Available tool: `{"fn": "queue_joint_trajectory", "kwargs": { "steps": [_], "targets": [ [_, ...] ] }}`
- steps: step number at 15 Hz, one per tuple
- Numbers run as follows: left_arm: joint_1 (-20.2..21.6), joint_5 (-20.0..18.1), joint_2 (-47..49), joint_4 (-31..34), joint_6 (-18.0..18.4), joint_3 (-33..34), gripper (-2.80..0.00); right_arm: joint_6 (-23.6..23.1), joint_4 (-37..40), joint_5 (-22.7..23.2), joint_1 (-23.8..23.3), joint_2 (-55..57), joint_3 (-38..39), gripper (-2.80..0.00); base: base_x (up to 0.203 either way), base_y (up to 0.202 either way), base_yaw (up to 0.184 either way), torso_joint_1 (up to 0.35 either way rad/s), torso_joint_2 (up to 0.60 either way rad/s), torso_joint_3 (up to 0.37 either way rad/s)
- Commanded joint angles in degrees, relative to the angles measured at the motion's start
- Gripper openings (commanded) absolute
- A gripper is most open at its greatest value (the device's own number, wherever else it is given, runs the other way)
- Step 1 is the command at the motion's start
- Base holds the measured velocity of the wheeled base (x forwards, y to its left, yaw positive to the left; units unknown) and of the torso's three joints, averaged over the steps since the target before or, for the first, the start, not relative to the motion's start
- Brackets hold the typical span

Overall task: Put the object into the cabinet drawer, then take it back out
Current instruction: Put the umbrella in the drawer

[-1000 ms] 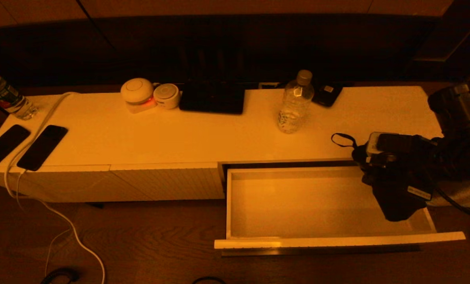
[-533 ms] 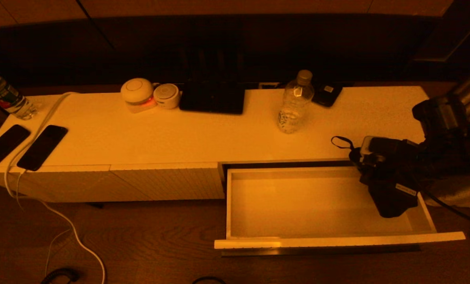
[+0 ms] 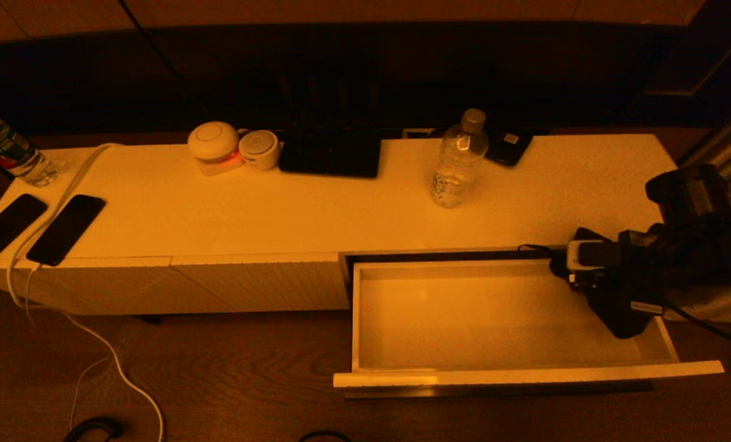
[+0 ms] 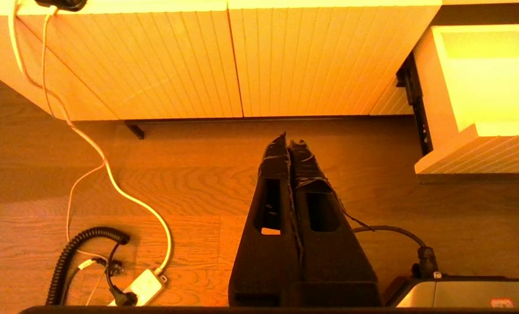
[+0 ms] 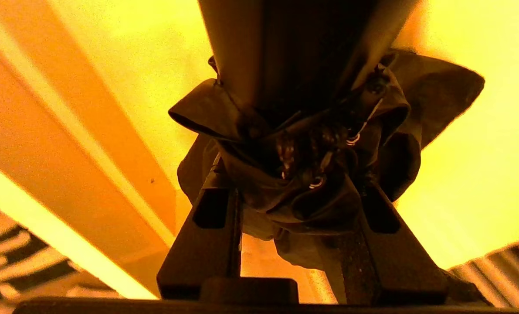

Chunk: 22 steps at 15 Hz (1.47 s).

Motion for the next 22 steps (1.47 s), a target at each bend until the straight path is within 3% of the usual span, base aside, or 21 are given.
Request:
{"fn": "queue_joint_trajectory", "kwargs": {
  "steps": [1, 13, 14, 20, 22],
  "targets": [
    [0.0, 0.0, 0.0, 0.0, 0.0, 0.0, -2.80, -1.0, -0.2, -0.1, 0.1, 1.0, 1.4, -2.80, 0.000, 0.000, 0.000, 0.000, 0.00, 0.000],
    [0.0, 0.0, 0.0, 0.0, 0.0, 0.0, -2.80, -1.1, -10.9, -2.2, 5.7, 6.3, 8.4, -2.80, 0.000, 0.000, 0.000, 0.000, 0.00, 0.000],
    [0.0, 0.0, 0.0, 0.0, 0.0, 0.0, -2.80, -1.1, -11.3, -2.2, 5.7, 6.2, 8.8, 0.00, 0.000, 0.000, 0.000, 0.000, 0.00, 0.000],
    [0.0, 0.0, 0.0, 0.0, 0.0, 0.0, -2.80, -0.8, -11.1, -4.8, 5.4, 3.1, 8.9, 0.00, 0.000, 0.000, 0.000, 0.000, 0.00, 0.000],
    [0.0, 0.0, 0.0, 0.0, 0.0, 0.0, -2.80, 2.6, -10.6, -4.1, 5.4, -0.8, 8.4, 0.00, 0.000, 0.000, 0.000, 0.000, 0.00, 0.000]
  ]
}}
